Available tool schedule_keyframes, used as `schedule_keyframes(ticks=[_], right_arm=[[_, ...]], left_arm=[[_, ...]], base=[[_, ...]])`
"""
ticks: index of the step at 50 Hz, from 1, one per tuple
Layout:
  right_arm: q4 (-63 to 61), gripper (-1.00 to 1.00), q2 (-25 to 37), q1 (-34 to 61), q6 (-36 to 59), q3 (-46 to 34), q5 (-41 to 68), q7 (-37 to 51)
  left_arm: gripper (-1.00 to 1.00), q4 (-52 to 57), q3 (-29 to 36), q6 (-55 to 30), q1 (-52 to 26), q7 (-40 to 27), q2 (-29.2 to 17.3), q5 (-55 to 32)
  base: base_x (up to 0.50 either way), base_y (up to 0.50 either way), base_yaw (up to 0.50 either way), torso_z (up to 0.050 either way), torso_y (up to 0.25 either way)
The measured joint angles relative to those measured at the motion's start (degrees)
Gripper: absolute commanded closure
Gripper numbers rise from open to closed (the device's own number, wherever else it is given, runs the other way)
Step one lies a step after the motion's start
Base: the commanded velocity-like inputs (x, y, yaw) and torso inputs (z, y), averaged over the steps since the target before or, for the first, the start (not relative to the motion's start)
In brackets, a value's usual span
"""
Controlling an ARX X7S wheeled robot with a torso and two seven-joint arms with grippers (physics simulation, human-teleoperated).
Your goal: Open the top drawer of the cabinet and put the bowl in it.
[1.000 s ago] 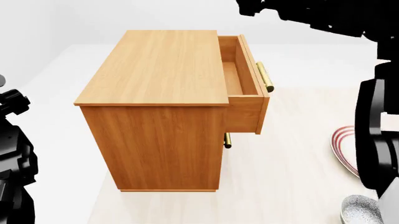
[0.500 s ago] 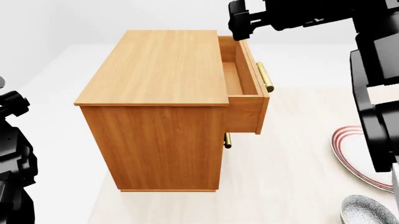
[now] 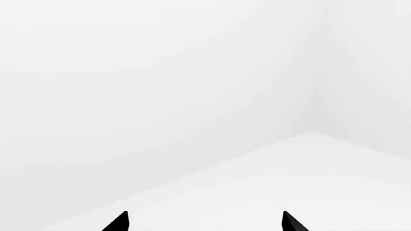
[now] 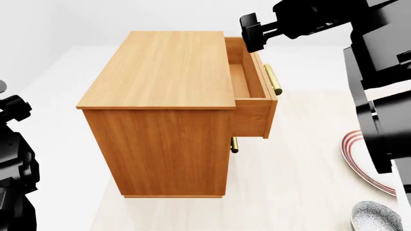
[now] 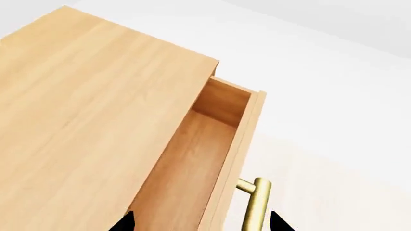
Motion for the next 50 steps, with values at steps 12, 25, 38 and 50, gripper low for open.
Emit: schedule_keyframes(ticks=[12, 25, 38, 50], right_arm=[[1.7, -1.00, -1.0, -0.5, 0.1, 1.8, -4.7, -1.1], [2.2, -1.00, -1.5, -2.0, 0.7, 6.4, -9.4, -1.9], [2.4, -1.00, -1.9, -3.9, 0.7, 9.4, -14.0, -2.6], [2.4, -1.00, -2.1, -5.9, 0.4, 11.4, -16.4, -2.9]], left_arm=[[-1.00, 0.0, -0.1, 0.1, 0.2, 0.0, 0.0, 0.0], [-1.00, 0.0, -0.2, 0.2, 0.5, 0.0, 0.0, 0.0], [-1.00, 0.0, -0.3, 0.3, 0.6, 0.0, 0.0, 0.0], [-1.00, 0.0, -0.3, 0.3, 0.8, -0.1, 0.1, 0.0]], base=[[0.00, 0.00, 0.00, 0.000, 0.000], [0.00, 0.00, 0.00, 0.000, 0.000], [0.00, 0.00, 0.00, 0.000, 0.000], [0.00, 0.00, 0.00, 0.000, 0.000]])
